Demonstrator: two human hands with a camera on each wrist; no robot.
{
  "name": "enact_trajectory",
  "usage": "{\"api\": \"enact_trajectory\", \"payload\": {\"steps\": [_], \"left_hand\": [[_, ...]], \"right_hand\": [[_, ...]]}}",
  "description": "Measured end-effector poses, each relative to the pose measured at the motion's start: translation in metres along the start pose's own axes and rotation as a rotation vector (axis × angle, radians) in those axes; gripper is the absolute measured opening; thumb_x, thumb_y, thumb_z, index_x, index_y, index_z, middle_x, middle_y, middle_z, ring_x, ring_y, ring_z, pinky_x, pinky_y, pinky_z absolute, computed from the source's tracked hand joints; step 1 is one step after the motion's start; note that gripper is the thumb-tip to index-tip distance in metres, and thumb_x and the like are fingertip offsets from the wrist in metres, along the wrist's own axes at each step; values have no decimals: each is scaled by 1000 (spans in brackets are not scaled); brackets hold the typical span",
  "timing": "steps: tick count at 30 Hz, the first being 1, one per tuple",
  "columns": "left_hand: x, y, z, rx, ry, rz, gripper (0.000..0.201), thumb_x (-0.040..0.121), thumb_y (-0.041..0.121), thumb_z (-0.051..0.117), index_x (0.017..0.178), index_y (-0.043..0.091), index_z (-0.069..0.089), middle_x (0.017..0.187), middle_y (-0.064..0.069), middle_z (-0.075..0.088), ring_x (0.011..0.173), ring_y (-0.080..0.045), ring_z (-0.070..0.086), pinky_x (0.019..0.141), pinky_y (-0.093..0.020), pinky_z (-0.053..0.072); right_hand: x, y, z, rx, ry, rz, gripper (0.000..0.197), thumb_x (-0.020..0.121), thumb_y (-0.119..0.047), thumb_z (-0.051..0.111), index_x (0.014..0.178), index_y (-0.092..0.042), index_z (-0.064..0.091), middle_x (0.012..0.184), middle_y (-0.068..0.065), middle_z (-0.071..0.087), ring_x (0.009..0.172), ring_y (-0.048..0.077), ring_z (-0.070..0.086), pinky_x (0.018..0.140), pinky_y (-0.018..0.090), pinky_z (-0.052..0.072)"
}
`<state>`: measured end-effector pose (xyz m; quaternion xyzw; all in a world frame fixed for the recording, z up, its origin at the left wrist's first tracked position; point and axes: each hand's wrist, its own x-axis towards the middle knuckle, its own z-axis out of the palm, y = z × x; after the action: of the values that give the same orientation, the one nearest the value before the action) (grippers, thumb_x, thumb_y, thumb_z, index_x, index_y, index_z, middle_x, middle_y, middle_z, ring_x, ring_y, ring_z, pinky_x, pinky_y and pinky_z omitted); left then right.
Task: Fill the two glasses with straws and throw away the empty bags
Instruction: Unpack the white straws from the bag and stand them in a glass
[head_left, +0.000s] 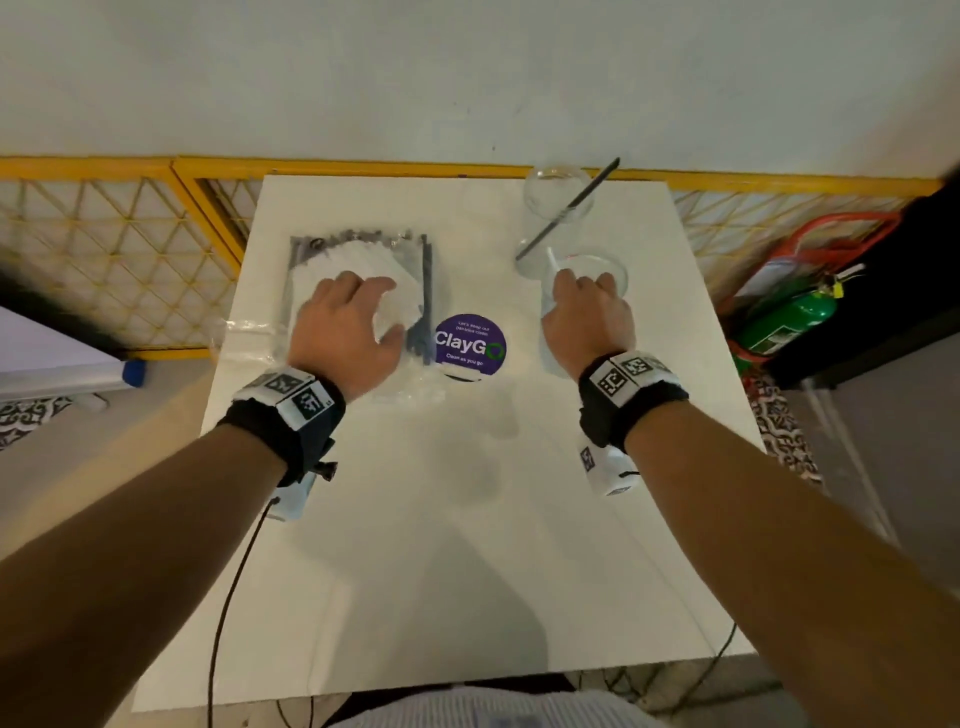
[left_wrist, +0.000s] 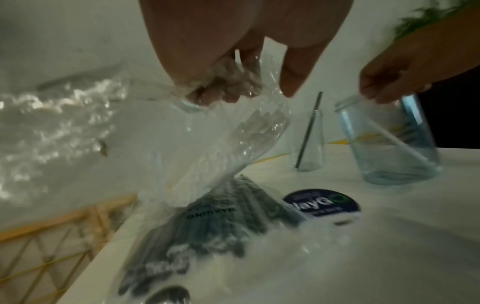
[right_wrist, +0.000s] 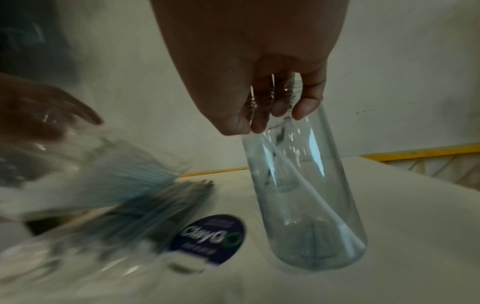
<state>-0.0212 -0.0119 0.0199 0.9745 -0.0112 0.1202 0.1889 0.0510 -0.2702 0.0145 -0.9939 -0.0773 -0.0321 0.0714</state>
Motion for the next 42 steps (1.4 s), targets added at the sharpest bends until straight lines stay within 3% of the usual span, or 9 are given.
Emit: {"api": "enact_trajectory", "payload": {"steps": [4,10,17,21,25,27,32,38,42], "left_hand": [[-60,19,10,-94,-451,-78,75,78,22,79,140,19,38,128,-4,48,111,-24,53,96,-41,48],[-133,29,36,-20,-880,-66,30,93,20,54,121,15,44,112,-4,58,108,-28,57,84,-29,41],[-181,33,36,23,-1245,-50,34,94,35,43,118,17,58,124,-7,63,109,-26,61,95,-38,50],[-175,34,25,2,-1220,-105,16,92,33,45,102,21,41,101,-2,56,85,-20,53,75,-32,43],[-150,26,10,-7,-1079,-60,18,94,28,52,94,17,66,103,0,68,97,-19,60,84,-31,46],[-136,21,4,-43,-976,-106,20,93,30,58,89,17,73,94,4,71,91,-15,64,79,-25,45],[-118,21,1,-301,-609,-410,35,68,45,85,79,16,70,72,5,68,58,-8,61,59,-22,49],[-125,21,10,-851,-566,-492,14,82,24,79,95,19,74,94,-3,74,87,-17,67,80,-30,55],[-133,15,1,-638,-661,-317,50,76,30,85,118,35,59,114,6,63,96,-14,63,81,-20,49]], "right_hand": [[-51,-32,4,59,-22,-120,27,90,-16,49,115,-8,55,98,13,67,106,35,52,71,41,44],[-105,-47,11,134,-33,-259,44,88,-17,56,131,-9,53,94,15,68,98,37,55,70,47,53],[-140,-12,10,123,-45,-210,17,94,-20,51,104,-9,59,92,12,65,98,35,54,69,43,53],[-146,-10,-1,41,18,-135,39,81,-21,64,119,-12,57,119,8,59,113,35,46,79,49,51],[-170,-49,-17,-22,235,-351,34,78,-27,61,110,-17,62,118,4,59,110,33,49,84,47,41],[-180,-69,-14,114,-6,-443,25,86,-37,57,100,-17,63,101,4,65,99,31,57,82,43,43],[-173,-93,11,576,-993,-106,57,87,-69,49,107,-19,67,95,0,75,87,17,71,83,32,55],[-168,-96,36,1027,-829,247,16,85,-17,67,99,-8,71,92,10,73,79,18,70,86,39,60],[-159,-96,24,1326,-719,485,9,87,-3,55,88,1,64,78,20,70,67,27,67,72,38,61]]}}
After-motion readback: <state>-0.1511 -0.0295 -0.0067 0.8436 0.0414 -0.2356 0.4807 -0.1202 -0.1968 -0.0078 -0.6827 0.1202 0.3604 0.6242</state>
